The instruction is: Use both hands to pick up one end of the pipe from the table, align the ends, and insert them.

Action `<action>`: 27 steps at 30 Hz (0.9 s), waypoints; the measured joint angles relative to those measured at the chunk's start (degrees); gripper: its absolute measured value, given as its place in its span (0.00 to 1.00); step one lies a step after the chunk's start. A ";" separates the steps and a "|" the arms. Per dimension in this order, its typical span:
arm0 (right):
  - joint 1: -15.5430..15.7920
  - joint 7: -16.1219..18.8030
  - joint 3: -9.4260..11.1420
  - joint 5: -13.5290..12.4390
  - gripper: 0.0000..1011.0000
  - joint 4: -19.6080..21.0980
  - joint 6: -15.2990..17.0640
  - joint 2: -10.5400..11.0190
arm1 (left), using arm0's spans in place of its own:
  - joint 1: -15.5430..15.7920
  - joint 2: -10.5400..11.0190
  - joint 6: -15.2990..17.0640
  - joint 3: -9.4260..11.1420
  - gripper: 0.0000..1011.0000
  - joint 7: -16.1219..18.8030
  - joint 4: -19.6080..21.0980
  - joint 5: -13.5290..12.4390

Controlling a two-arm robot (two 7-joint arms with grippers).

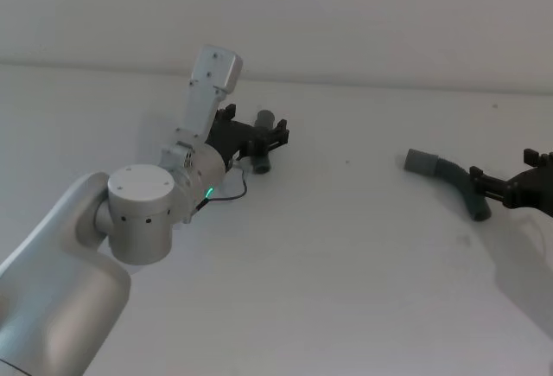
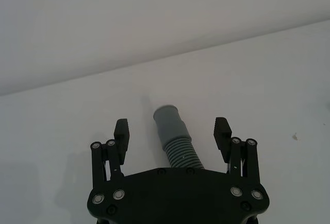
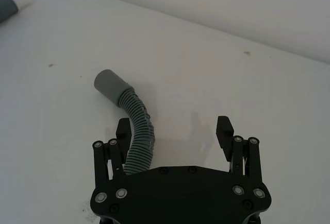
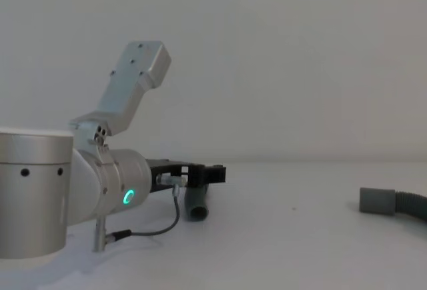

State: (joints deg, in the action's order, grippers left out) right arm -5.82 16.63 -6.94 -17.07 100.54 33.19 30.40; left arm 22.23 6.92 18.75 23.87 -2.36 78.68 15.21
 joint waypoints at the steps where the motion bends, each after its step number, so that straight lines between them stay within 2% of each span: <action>1: -0.14 0.11 -0.01 -0.13 0.99 -0.12 0.21 0.00 | 0.04 -0.12 0.15 -0.10 0.99 0.00 -0.10 0.13; 9: -0.63 0.72 -0.32 -0.70 0.99 -0.68 1.15 0.07 | 0.46 -1.11 1.33 -0.93 0.99 -0.04 -1.01 0.68; 27: -0.97 1.52 -1.80 -1.57 0.99 -1.69 1.82 0.48 | 1.22 -1.96 3.14 -1.38 0.99 -0.30 -2.21 0.22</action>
State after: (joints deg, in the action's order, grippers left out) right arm -6.79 18.15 -8.75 -18.64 98.85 35.00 30.88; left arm 23.45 4.96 21.88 22.49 -2.65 76.47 15.43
